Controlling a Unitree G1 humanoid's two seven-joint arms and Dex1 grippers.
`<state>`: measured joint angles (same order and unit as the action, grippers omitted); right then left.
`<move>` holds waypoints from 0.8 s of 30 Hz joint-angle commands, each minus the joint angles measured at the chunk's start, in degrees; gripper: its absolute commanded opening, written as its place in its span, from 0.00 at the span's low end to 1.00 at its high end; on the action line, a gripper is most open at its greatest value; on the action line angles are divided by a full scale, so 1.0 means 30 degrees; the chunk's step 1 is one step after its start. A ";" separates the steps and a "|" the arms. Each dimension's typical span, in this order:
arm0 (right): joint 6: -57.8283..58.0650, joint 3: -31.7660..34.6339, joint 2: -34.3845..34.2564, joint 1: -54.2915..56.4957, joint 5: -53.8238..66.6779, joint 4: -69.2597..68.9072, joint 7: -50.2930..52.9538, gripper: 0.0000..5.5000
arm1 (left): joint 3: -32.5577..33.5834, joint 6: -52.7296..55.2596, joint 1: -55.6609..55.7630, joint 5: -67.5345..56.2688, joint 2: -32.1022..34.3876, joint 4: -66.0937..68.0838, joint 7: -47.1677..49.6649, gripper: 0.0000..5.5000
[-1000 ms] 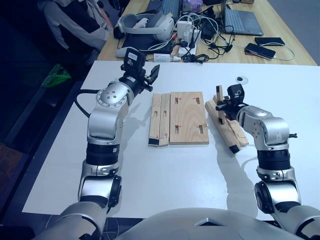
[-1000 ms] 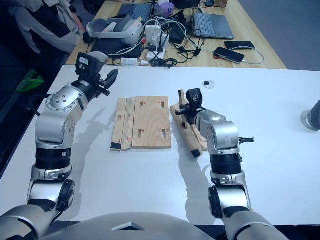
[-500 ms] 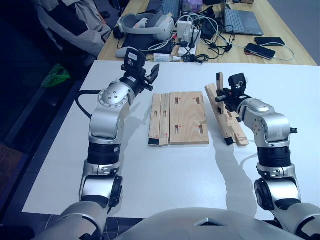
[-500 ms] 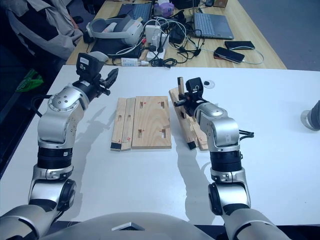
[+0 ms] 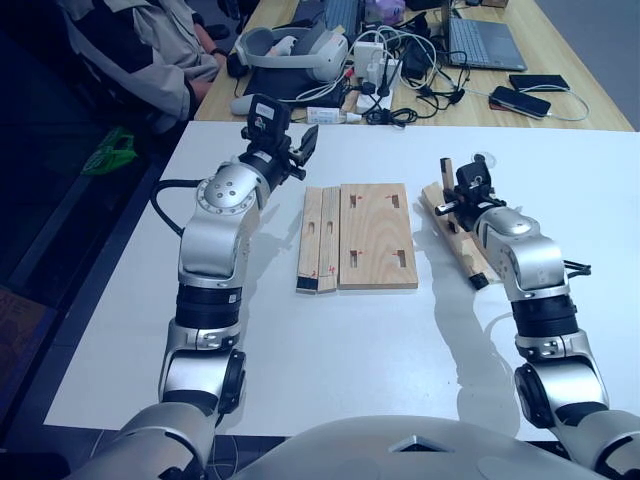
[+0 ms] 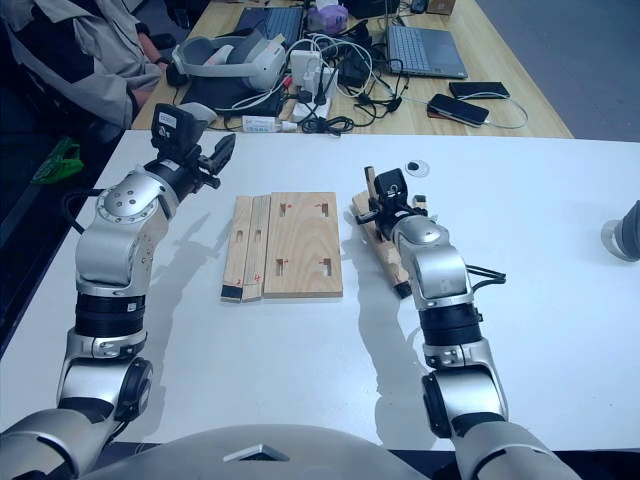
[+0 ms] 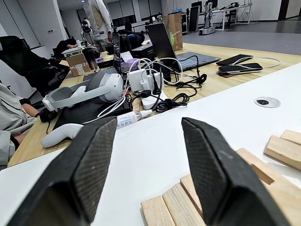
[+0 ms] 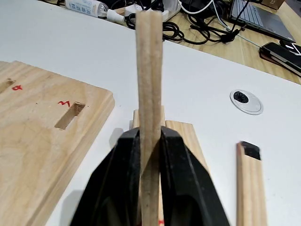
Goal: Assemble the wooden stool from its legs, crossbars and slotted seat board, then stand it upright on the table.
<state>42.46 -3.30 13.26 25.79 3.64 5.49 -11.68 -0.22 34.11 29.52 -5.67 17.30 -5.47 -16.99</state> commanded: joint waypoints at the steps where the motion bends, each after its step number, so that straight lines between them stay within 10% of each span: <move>1: 0.0557 0.1526 -0.1281 0.0670 0.1280 0.0829 0.0397 0.07 | -0.0079 -0.0089 0.0203 0.0074 -0.0035 0.0073 0.0015 0.46; 5: 0.1625 0.3614 -0.2807 0.1084 0.2869 0.0840 0.1574 0.07 | -0.0148 -0.0110 0.0150 0.0117 -0.0059 0.0014 0.0029 0.46; 12: -0.1484 -0.0534 -0.1344 0.0204 0.0081 -0.0211 0.0062 0.07 | -0.0271 -0.0179 0.0086 0.0202 -0.0020 -0.0054 0.0021 0.46; 24: -0.0594 0.0458 -0.1298 0.1044 0.5793 -0.5244 -0.5442 0.07 | -0.1117 -0.1351 0.2042 0.0446 -0.0345 0.2812 -0.0738 0.46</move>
<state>39.87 -0.21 8.14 26.48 18.26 -7.60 -23.72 -1.84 31.55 31.80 -5.03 16.99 -0.46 -18.03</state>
